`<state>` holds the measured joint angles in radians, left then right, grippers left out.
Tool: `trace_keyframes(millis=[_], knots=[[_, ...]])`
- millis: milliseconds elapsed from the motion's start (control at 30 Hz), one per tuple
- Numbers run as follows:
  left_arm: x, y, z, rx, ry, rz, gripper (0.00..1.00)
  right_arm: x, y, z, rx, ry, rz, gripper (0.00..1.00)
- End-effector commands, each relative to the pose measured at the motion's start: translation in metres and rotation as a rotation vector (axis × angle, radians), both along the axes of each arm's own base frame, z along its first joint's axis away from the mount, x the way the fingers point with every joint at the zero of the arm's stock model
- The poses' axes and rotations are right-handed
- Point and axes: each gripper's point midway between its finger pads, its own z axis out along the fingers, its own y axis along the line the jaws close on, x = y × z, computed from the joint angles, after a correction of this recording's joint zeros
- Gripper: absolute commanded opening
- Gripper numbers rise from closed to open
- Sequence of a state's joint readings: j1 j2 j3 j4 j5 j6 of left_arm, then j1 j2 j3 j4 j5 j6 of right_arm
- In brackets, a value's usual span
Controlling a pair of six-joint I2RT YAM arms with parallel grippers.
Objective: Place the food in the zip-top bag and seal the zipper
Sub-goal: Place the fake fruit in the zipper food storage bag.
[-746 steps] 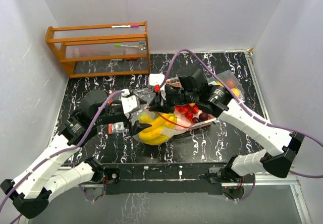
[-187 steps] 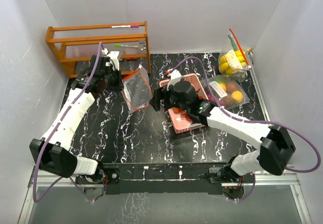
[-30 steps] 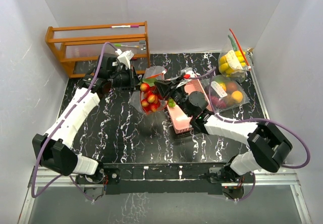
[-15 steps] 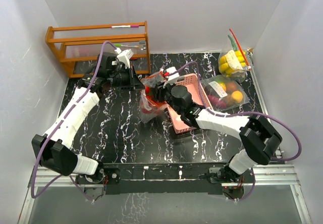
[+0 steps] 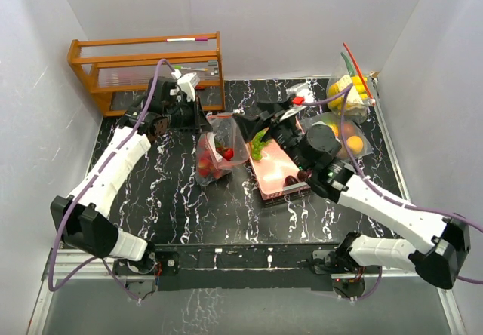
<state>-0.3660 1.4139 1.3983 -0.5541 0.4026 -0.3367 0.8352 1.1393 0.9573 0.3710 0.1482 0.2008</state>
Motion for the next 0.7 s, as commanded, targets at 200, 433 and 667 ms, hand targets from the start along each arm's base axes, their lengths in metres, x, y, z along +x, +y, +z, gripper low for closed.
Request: trace_keyframes(millis=[200,433,667], knots=[[0.017,0.053,0.038,0.184,-0.152,0.151,0.0,0.096,-0.07,-0.09,-0.177,0.486,-0.428,0.8],[0.004,0.051,0.037,0.14,-0.142,0.144,0.0,0.146,-0.074,-0.165,-0.149,0.687,-0.504,0.81],[-0.002,0.045,0.034,0.105,-0.132,0.12,0.0,0.164,-0.059,-0.265,-0.231,0.903,-0.504,0.83]])
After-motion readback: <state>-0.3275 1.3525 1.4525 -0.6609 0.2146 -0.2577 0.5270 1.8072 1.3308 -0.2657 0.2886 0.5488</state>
